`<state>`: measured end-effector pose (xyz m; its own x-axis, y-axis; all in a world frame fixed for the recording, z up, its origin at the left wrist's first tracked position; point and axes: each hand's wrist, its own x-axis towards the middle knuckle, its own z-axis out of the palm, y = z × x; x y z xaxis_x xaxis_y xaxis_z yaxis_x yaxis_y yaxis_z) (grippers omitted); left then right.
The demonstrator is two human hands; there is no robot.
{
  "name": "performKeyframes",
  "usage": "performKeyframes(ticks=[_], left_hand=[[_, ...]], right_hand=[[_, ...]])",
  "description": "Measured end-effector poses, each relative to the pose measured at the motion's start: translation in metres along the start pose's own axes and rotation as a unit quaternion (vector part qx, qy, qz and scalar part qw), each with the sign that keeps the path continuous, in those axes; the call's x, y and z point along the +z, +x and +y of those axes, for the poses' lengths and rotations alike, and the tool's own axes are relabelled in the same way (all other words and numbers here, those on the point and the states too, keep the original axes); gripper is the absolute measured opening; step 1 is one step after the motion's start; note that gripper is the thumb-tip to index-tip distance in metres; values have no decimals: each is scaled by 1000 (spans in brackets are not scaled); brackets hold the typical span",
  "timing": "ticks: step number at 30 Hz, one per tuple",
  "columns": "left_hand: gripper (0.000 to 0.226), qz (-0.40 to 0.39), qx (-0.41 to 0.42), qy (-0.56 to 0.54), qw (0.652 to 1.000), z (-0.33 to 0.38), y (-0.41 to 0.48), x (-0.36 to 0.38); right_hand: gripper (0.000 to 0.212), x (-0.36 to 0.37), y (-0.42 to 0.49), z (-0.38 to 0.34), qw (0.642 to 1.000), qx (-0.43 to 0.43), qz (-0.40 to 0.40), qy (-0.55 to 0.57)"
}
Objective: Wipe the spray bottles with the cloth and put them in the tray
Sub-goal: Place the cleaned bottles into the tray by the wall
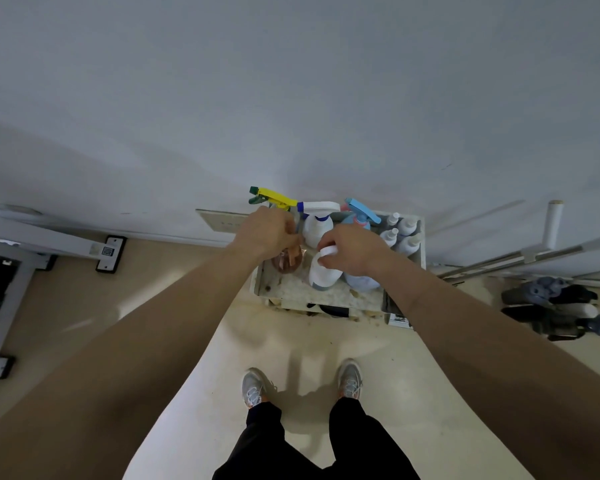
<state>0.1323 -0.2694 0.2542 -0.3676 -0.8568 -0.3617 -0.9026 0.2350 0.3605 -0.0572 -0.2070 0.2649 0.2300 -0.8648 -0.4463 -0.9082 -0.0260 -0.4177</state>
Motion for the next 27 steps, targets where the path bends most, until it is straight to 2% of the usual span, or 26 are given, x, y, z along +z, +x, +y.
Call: performKeyframes(ticks=[3, 10, 18, 21, 24, 27], left_hand=[[13, 2, -9, 3, 1000, 2, 4, 0], [11, 12, 13, 0, 1000, -7, 3, -5], [26, 16, 70, -37, 997, -14, 2, -5], [32, -7, 63, 7, 998, -16, 2, -3], [21, -8, 62, 73, 995, -19, 2, 1], [15, 14, 57, 94, 994, -22, 1, 1]], right_hand=[[21, 0, -1, 0, 1000, 2, 16, -14], [19, -2, 2, 4, 999, 35, 30, 7], [16, -2, 3, 2, 998, 50, 36, 32], [13, -2, 2, -1, 996, 59, 46, 48], [21, -4, -1, -4, 996, 64, 46, 50], [22, -5, -1, -5, 995, 74, 55, 24]])
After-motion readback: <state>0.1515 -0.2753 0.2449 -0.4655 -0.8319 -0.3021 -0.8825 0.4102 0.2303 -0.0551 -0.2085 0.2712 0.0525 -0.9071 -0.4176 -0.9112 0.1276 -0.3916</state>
